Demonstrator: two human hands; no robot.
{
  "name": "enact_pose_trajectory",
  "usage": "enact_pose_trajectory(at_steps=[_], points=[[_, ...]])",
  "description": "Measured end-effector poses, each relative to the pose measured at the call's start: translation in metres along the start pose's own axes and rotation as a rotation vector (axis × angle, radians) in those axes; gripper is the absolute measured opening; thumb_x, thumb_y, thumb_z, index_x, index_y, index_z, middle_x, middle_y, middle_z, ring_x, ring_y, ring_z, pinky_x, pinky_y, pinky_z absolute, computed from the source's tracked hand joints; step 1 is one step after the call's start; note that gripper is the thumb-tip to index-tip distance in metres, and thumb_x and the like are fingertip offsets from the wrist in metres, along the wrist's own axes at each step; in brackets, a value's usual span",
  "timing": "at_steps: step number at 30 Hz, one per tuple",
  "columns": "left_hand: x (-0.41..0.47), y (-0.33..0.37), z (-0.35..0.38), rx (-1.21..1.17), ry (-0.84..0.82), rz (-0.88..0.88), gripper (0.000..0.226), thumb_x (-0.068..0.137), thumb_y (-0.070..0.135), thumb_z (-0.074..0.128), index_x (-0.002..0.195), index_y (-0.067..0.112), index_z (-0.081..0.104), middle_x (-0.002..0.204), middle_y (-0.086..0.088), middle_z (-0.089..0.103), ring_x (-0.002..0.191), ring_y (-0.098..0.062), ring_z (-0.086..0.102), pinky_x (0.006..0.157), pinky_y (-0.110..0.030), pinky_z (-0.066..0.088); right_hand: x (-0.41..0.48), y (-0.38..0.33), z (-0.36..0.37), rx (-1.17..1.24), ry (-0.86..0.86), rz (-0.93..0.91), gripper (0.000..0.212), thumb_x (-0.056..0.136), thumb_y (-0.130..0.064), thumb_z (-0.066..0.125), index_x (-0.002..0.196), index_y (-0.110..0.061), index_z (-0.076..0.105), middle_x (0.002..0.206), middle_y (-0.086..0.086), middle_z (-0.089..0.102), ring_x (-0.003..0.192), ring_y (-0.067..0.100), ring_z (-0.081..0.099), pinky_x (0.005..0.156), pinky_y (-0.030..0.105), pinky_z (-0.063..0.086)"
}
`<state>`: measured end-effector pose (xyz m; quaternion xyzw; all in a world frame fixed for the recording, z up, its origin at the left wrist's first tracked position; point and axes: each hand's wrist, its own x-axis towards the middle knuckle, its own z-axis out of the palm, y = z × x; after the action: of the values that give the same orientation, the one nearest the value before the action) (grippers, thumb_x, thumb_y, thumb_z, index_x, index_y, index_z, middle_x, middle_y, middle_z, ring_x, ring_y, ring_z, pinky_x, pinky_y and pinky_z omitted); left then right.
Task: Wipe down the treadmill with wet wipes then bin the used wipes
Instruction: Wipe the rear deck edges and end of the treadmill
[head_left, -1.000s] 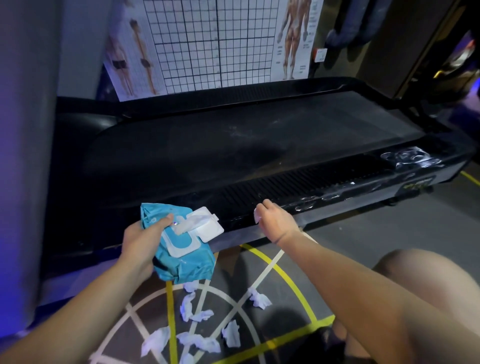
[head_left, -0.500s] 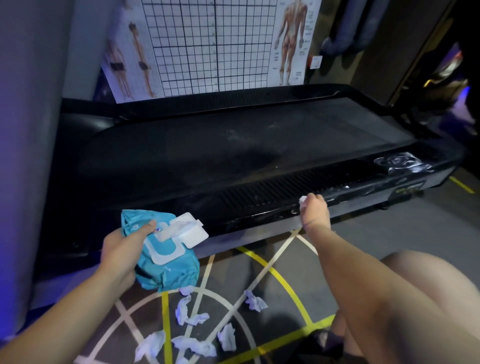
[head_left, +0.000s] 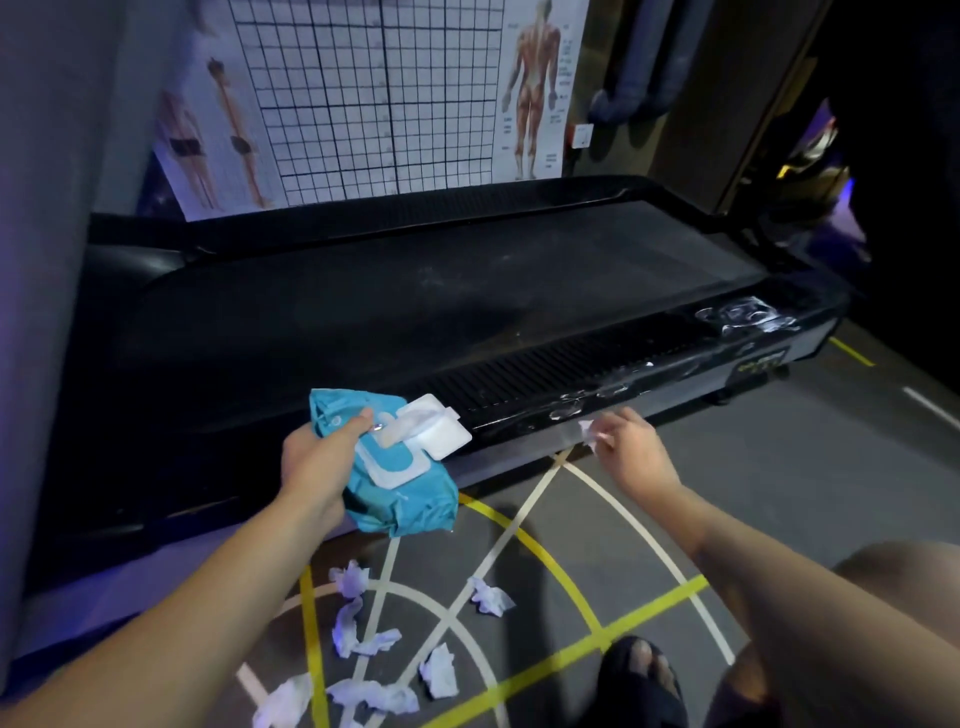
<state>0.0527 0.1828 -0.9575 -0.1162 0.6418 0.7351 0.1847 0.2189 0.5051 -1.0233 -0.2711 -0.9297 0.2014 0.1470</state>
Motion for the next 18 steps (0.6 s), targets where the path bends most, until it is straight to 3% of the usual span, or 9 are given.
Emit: enact_pose_trajectory(at_steps=[3, 6, 9, 11, 13, 16, 18], points=[[-0.010, -0.001, 0.017, -0.025, -0.026, -0.021, 0.012, 0.094, 0.013, 0.080, 0.104, 0.009, 0.076, 0.088, -0.012, 0.080, 0.070, -0.025, 0.079, 0.051, -0.032, 0.060, 0.001, -0.002, 0.003, -0.013, -0.008, -0.038, 0.019, 0.087, 0.000, 0.064, 0.090, -0.014, 0.078, 0.096, -0.005, 0.057, 0.077, 0.017, 0.061, 0.072, 0.028, 0.047], [-0.013, -0.002, 0.027, -0.036, -0.022, -0.024, 0.015, 0.093, 0.014, 0.081, 0.105, 0.007, 0.077, 0.090, -0.014, 0.081, 0.072, -0.026, 0.079, 0.051, -0.032, 0.060, 0.016, -0.002, 0.007, 0.025, 0.020, -0.064, 0.016, 0.086, 0.000, 0.066, 0.086, -0.011, 0.078, 0.089, -0.001, 0.060, 0.077, 0.021, 0.062, 0.068, 0.027, 0.049], [-0.011, -0.002, 0.028, -0.017, -0.008, -0.027, 0.016, 0.093, 0.015, 0.081, 0.107, 0.009, 0.077, 0.094, -0.013, 0.081, 0.078, -0.029, 0.080, 0.060, -0.036, 0.063, 0.035, -0.002, 0.016, -0.026, -0.047, -0.125, 0.017, 0.097, -0.013, 0.056, 0.097, -0.005, 0.070, 0.094, 0.006, 0.057, 0.092, 0.026, 0.055, 0.073, 0.013, 0.041], [-0.011, -0.002, 0.027, -0.006, -0.007, -0.029, 0.017, 0.093, 0.016, 0.080, 0.108, 0.010, 0.076, 0.094, -0.013, 0.081, 0.082, -0.030, 0.080, 0.069, -0.040, 0.064, 0.051, -0.002, 0.025, -0.078, -0.058, -0.147, 0.021, 0.099, -0.015, 0.051, 0.104, -0.007, 0.069, 0.107, 0.012, 0.060, 0.102, 0.028, 0.053, 0.084, 0.027, 0.044], [-0.009, -0.004, 0.026, 0.009, 0.004, -0.034, 0.017, 0.094, 0.016, 0.080, 0.109, 0.010, 0.076, 0.094, -0.013, 0.081, 0.083, -0.031, 0.080, 0.074, -0.044, 0.064, 0.062, -0.007, 0.029, -0.152, -0.051, -0.156, 0.022, 0.095, -0.007, 0.053, 0.108, -0.011, 0.070, 0.115, 0.008, 0.063, 0.107, 0.028, 0.053, 0.085, 0.036, 0.047], [-0.003, -0.010, 0.023, 0.029, 0.017, -0.022, 0.020, 0.091, 0.016, 0.082, 0.109, 0.009, 0.077, 0.097, -0.015, 0.081, 0.088, -0.036, 0.080, 0.086, -0.057, 0.063, 0.072, -0.021, 0.031, -0.214, -0.106, -0.273, 0.033, 0.085, 0.001, 0.056, 0.107, -0.018, 0.071, 0.119, 0.001, 0.065, 0.108, 0.026, 0.054, 0.074, 0.035, 0.050], [0.000, -0.013, 0.023, 0.034, 0.023, -0.012, 0.022, 0.089, 0.017, 0.085, 0.108, 0.009, 0.078, 0.098, -0.017, 0.080, 0.091, -0.038, 0.079, 0.091, -0.064, 0.059, 0.078, -0.026, 0.038, -0.242, -0.182, -0.295, 0.035, 0.081, -0.004, 0.049, 0.104, -0.024, 0.066, 0.117, 0.000, 0.063, 0.105, 0.023, 0.054, 0.073, 0.033, 0.049]])
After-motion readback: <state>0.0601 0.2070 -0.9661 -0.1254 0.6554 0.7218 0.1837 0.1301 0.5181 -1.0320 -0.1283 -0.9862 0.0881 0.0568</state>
